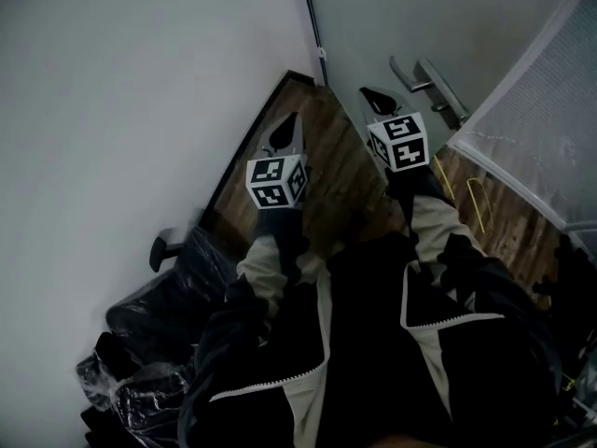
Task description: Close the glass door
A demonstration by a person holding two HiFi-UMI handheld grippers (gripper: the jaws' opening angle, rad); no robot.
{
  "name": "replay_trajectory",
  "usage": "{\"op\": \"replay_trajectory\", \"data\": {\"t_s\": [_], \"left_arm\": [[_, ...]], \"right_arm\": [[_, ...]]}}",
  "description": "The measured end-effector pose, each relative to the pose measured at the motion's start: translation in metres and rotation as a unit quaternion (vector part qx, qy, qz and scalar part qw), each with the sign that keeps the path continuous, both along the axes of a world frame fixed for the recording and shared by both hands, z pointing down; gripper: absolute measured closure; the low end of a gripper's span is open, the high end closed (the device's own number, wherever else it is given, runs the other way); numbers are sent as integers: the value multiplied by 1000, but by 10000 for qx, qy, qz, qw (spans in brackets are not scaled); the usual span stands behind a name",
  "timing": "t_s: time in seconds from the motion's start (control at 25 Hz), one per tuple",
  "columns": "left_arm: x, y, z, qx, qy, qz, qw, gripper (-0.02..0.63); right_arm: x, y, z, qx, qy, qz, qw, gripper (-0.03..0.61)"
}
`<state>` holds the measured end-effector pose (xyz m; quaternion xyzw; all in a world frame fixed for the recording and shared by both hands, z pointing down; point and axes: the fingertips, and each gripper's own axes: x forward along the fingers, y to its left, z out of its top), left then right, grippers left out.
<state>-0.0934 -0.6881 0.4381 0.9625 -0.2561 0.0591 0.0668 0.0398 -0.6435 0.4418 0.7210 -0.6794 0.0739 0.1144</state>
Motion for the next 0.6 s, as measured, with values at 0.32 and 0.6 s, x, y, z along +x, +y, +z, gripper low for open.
{"op": "replay_trajectory", "data": {"t_s": [0.32, 0.6], "left_arm": [[114, 51, 2, -139, 115, 1594, 9870, 611], [166, 90, -1, -134, 147, 2188, 9756, 611]], "right_arm": [[80, 88, 5, -272, 243, 1425, 9891, 574], [105, 122, 2, -483, 569, 1662, 9833, 574]]}}
